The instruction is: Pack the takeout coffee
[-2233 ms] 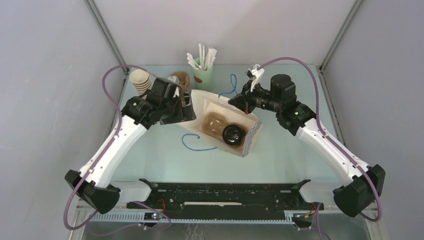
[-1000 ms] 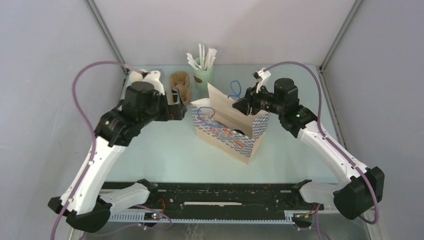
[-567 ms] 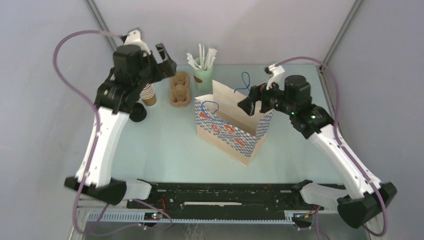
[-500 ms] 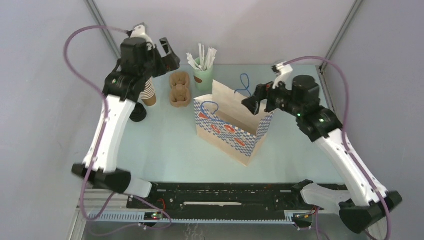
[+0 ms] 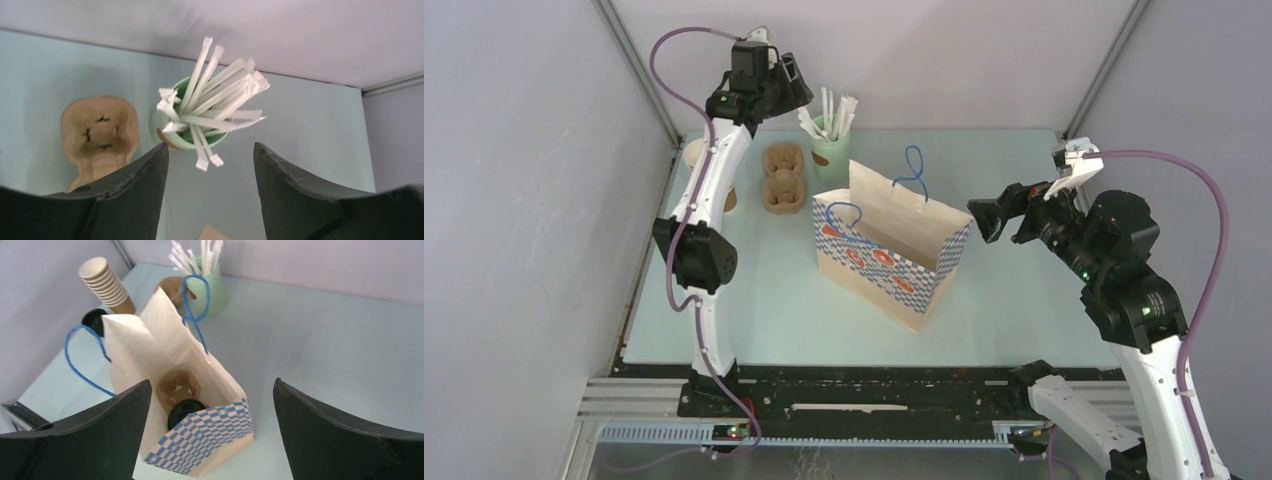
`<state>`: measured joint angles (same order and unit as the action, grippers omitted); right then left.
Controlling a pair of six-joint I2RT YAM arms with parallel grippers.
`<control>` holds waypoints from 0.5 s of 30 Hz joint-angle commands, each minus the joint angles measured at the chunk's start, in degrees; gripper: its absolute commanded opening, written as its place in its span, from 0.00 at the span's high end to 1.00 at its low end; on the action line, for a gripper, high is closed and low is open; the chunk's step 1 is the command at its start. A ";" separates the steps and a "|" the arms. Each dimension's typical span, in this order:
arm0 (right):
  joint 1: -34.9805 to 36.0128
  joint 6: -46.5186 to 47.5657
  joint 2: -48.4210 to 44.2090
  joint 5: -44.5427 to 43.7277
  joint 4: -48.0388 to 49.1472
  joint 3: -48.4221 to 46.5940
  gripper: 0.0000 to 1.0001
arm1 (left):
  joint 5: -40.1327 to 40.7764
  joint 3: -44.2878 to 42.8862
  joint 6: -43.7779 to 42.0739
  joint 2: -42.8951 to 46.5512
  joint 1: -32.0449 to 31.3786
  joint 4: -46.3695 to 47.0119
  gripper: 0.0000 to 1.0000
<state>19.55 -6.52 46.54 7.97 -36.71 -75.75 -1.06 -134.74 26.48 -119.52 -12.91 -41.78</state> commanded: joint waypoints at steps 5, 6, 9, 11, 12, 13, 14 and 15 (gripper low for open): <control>-3.96 0.75 0.02 2.21 -4.73 -1.32 0.00 | -7.17 -2.63 0.25 -5.97 1.01 23.36 0.46; -4.11 0.62 0.05 3.06 -5.08 -1.11 0.00 | -7.13 -3.20 0.04 -6.97 1.05 24.10 0.48; -4.15 0.52 0.09 5.13 -6.85 -0.37 0.00 | -3.00 -4.08 0.53 -6.28 1.03 18.45 0.61; -4.16 0.03 -0.41 5.01 -6.78 0.77 0.00 | -1.22 5.60 0.25 -1.40 0.87 18.74 0.52; -4.17 -0.42 -0.69 4.84 -6.52 1.17 0.00 | -0.29 10.15 -0.38 1.41 0.79 19.53 0.50; -4.22 -0.84 -0.79 4.91 -6.16 1.40 0.00 | 0.69 13.69 -0.79 3.96 0.78 19.79 0.50; -4.25 -1.01 -0.79 5.25 -5.81 1.71 0.00 | 2.18 16.86 -1.11 6.29 0.82 19.88 0.47; -4.26 -0.94 -0.77 5.63 -5.61 1.95 0.00 | 2.78 19.35 -1.60 8.10 0.93 20.01 0.44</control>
<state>15.73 -6.66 46.33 11.77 -42.65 -74.65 -3.07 -124.18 26.72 -121.97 -12.03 -23.51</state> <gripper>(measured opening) 0.994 0.517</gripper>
